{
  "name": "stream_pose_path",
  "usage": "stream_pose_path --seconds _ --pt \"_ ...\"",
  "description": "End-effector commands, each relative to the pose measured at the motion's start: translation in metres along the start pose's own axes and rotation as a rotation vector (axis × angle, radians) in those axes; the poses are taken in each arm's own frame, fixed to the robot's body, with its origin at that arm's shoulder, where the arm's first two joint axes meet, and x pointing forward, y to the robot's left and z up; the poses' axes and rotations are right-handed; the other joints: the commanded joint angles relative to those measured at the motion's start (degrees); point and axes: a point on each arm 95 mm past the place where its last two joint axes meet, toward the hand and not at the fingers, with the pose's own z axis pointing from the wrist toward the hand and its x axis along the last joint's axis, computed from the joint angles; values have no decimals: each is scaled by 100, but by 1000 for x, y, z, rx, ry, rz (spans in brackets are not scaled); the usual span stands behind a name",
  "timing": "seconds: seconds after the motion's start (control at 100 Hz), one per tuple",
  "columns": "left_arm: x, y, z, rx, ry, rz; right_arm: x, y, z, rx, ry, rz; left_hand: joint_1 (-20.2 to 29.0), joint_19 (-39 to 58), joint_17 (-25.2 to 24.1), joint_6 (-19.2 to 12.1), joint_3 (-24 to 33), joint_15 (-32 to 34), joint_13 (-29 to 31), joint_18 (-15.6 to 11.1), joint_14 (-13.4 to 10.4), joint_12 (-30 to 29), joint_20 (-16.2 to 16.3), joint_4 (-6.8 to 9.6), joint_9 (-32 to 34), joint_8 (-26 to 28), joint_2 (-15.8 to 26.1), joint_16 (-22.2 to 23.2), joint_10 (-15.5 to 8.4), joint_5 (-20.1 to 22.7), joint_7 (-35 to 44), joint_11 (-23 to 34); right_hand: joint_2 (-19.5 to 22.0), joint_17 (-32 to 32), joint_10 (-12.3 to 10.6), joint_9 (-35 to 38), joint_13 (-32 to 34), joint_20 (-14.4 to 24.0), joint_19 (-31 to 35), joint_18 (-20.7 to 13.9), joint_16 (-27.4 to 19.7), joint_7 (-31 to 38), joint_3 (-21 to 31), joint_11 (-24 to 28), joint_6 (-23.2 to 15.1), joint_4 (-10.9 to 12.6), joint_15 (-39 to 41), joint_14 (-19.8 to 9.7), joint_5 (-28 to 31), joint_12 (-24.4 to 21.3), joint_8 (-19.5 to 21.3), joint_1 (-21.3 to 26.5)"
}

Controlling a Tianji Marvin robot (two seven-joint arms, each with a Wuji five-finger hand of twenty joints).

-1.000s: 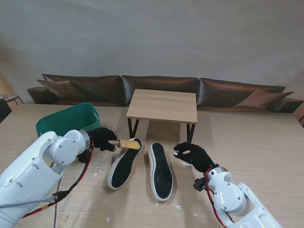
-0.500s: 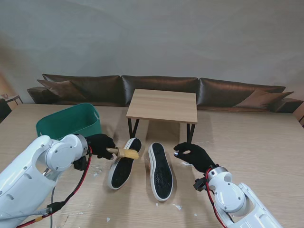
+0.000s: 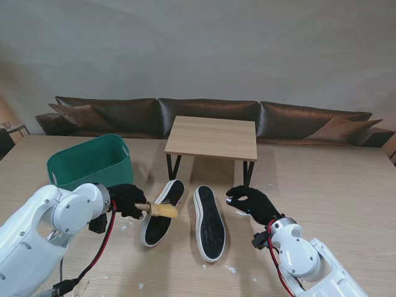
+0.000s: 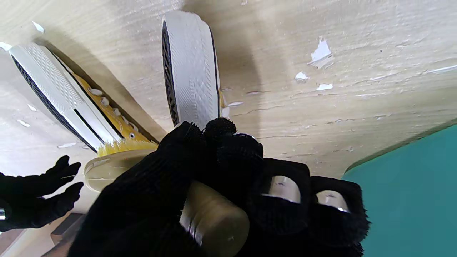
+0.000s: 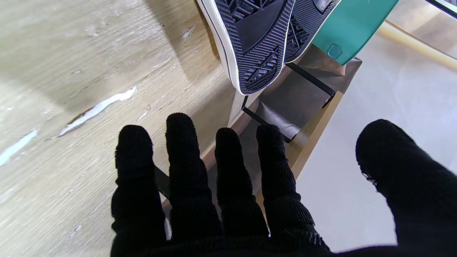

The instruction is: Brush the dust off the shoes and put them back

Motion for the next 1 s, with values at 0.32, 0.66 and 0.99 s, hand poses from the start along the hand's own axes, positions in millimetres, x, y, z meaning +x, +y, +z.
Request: stream_pose_path --seconds 0.32,0.66,0.99 --pt "15 7 -19 -30 2 27 0 -6 -2 24 -2 3 342 353 -47 -9 47 242 311 -150 196 63 16 240 354 -4 360 -13 163 4 43 41 147 -742 57 -5 90 45 124 -24 51 39 26 53 1 158 26 7 -96 -59 -76 6" --pt "19 4 -24 61 30 -11 0 -7 -2 28 -2 4 369 344 -65 -8 37 229 311 -169 186 78 15 236 354 -4 347 -17 175 2 56 32 157 -739 55 -2 87 46 124 -32 51 41 19 55 5 159 25 6 -91 -58 -74 1" --pt "23 -19 -5 161 121 -40 4 -1 2 -19 2 10 370 347 -67 15 50 218 308 -135 222 88 26 241 361 -18 335 -14 189 24 47 40 162 -735 58 3 93 49 127 -25 53 47 27 63 10 158 33 11 -85 -56 -74 -8"
